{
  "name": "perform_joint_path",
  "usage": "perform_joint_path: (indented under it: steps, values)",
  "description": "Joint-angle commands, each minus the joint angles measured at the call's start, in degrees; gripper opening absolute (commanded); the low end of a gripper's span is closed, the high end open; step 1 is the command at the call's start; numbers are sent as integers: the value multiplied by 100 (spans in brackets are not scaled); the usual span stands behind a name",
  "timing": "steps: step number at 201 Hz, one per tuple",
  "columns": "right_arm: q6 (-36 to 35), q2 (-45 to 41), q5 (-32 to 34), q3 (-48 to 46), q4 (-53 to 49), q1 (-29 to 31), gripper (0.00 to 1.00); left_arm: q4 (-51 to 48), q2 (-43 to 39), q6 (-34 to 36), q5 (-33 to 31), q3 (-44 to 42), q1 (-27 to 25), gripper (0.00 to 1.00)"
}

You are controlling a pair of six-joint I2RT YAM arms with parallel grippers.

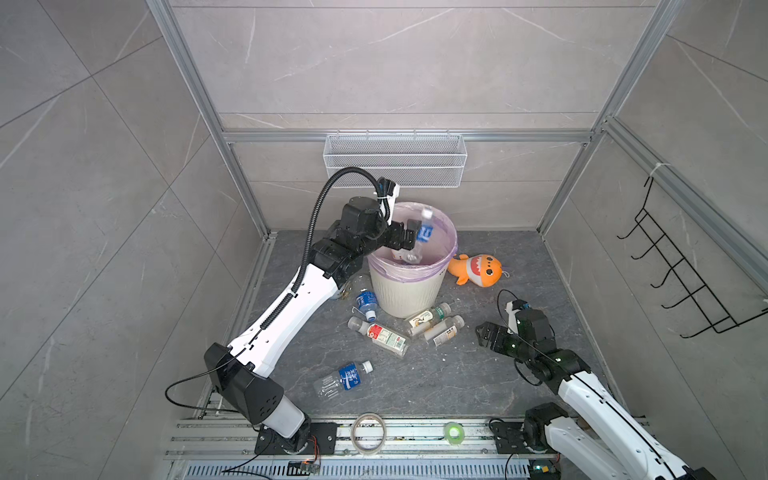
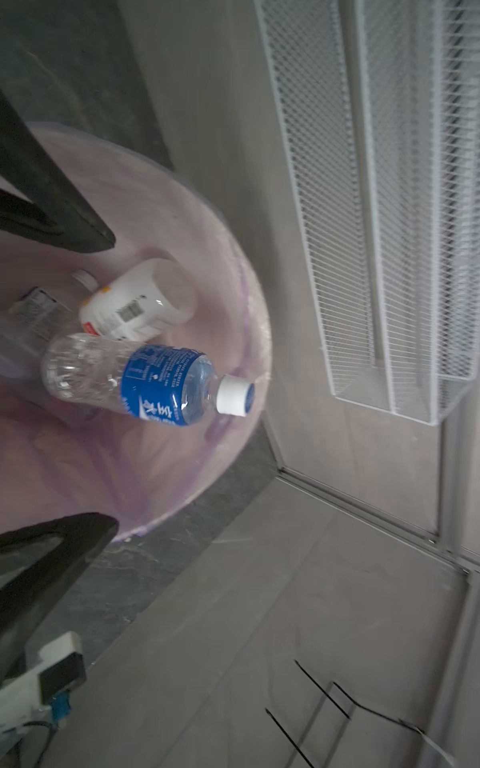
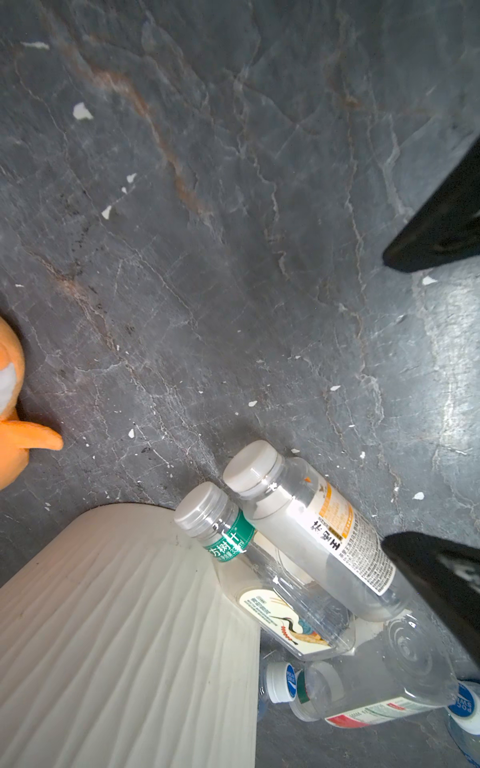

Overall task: Throw the plastic bottles in the bin
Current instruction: 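Open the left gripper to drop the bottle into the bin, then lower the left gripper onto the blue-labelled bottle nearest the robot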

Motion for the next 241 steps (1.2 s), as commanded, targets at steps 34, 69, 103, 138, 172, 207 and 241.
perform_joint_path:
  steps: [34,69,103,138,172,207,241]
  values:
    - [-158,7,-106,-75,105,-20,100,414,-1461,3,38,-500,-7,100]
    - [-227,-43,-135,-78,99,-20,100,342,-1995,34,-170,-1180,-7,100]
    - [-267,-23,-185,-75,119,-20,99,352,-2502,-70,-287,-1922,-8,100]
    - [-261,54,-185,-57,116,-20,99,197,-2998,-189,-348,-2585,-9,100]
    - [-266,110,-199,-40,132,-20,99,-127,-3498,-302,-471,-3163,-5,100]
    - [-264,110,-193,-48,127,-20,99,-482,-3972,-553,-406,-3844,-17,96]
    - [-261,98,-194,-44,130,-20,99,-993,-4379,-795,-581,-4461,-268,91]
